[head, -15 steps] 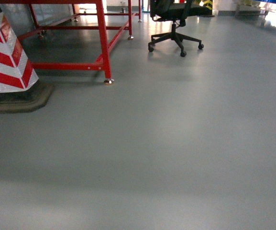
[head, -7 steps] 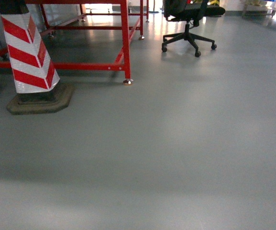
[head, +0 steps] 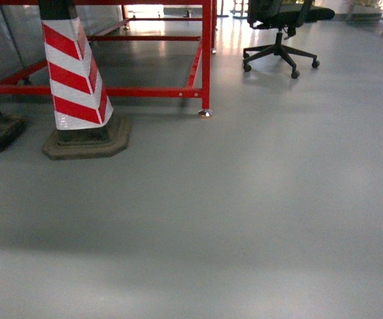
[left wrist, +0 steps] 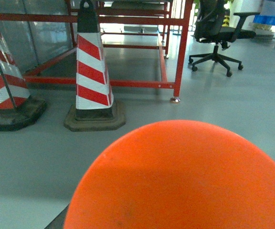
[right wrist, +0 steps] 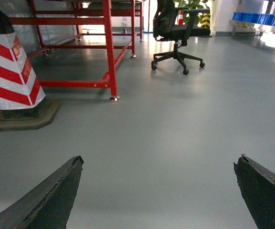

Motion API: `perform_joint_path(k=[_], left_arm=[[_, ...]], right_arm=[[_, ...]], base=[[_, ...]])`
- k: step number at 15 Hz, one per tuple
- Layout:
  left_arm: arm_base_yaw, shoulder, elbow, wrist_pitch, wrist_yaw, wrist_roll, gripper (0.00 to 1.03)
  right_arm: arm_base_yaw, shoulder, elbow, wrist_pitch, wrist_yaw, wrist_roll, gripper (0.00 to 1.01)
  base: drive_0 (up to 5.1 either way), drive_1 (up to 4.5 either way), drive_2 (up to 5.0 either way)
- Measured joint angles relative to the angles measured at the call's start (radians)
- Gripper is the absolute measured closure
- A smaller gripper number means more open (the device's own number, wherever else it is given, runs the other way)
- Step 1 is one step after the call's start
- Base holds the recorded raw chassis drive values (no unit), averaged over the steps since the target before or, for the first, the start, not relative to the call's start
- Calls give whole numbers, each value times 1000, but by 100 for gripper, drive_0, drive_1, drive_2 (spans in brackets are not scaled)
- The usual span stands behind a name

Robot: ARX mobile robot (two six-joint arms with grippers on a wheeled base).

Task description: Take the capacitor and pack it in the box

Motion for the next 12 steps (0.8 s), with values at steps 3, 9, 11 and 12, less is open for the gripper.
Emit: perform_joint_path(k=[3,9,11,12], left_arm=[[0,0,0,3,0,0,60],[0,0,0,0,0,0,60],[0,0,0,0,0,0,60],[0,0,0,-1,0,0,60]], right_arm=[[0,0,0,-4,0,0,3],[0,0,0,0,0,0,3],[0,0,0,-1,0,0,3],[0,0,0,-5,0,0,3]], base=[[-506,240,240],[-506,240,240],[-500,246,246],[-497,248,248]])
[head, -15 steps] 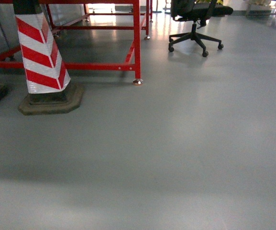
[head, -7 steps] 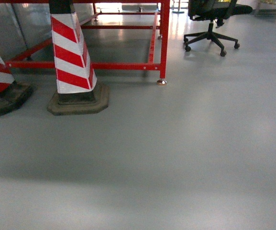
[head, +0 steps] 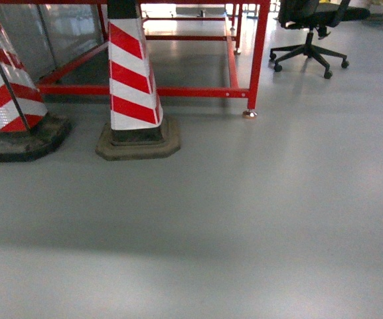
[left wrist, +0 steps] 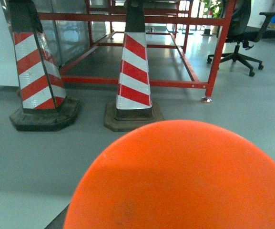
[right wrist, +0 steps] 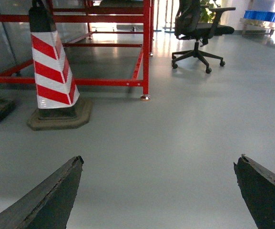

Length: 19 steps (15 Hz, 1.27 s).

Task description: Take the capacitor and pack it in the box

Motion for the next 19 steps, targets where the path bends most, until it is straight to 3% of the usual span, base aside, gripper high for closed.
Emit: perform_joint_path(k=[10,16,19], left_arm=[[0,0,0,1,0,0,60],[0,0,0,1,-2,0,60],[0,0,0,0,-2,0,60]], right_arm=[[0,0,0,4,0,0,3],[0,0,0,1,-3,0,3],[0,0,0,0,-2,0,3]], base=[[-505,240,240],[0,0,0],[-13,389,-416]])
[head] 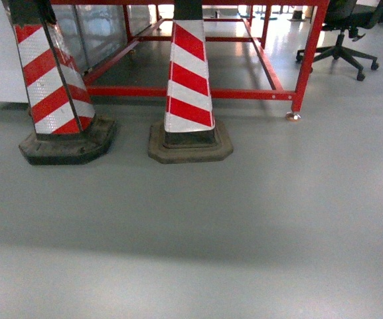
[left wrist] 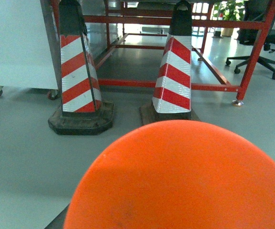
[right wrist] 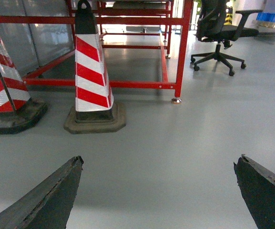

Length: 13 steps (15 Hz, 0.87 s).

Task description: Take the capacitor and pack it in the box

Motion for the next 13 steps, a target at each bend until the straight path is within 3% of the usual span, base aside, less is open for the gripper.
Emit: perform_joint_path(k=[13], left_arm=[[0,0,0,0,2,0,60]], right_arm=[[0,0,0,0,3,0,3]], base=[[-7,394,-409]])
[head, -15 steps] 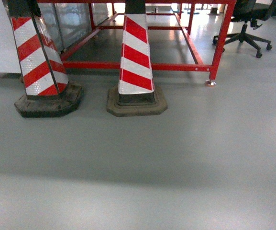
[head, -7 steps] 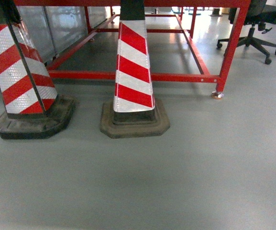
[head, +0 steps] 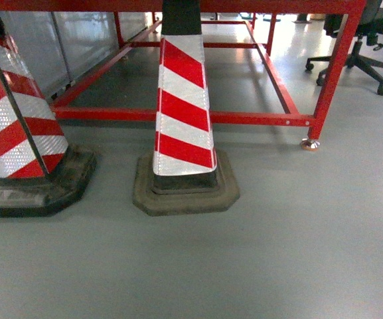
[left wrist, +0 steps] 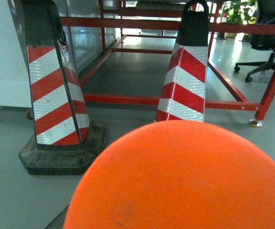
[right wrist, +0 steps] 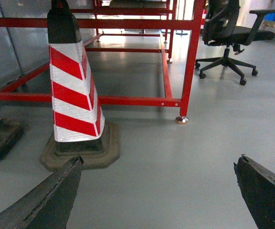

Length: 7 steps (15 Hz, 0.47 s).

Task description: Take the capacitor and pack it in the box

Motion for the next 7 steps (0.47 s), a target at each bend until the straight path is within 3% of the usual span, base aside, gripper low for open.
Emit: perform_joint_path(k=[7], left_arm=[[0,0,0,3,0,0,60]], right_arm=[[0,0,0,4,0,0,3]], base=[[-9,393,-410]])
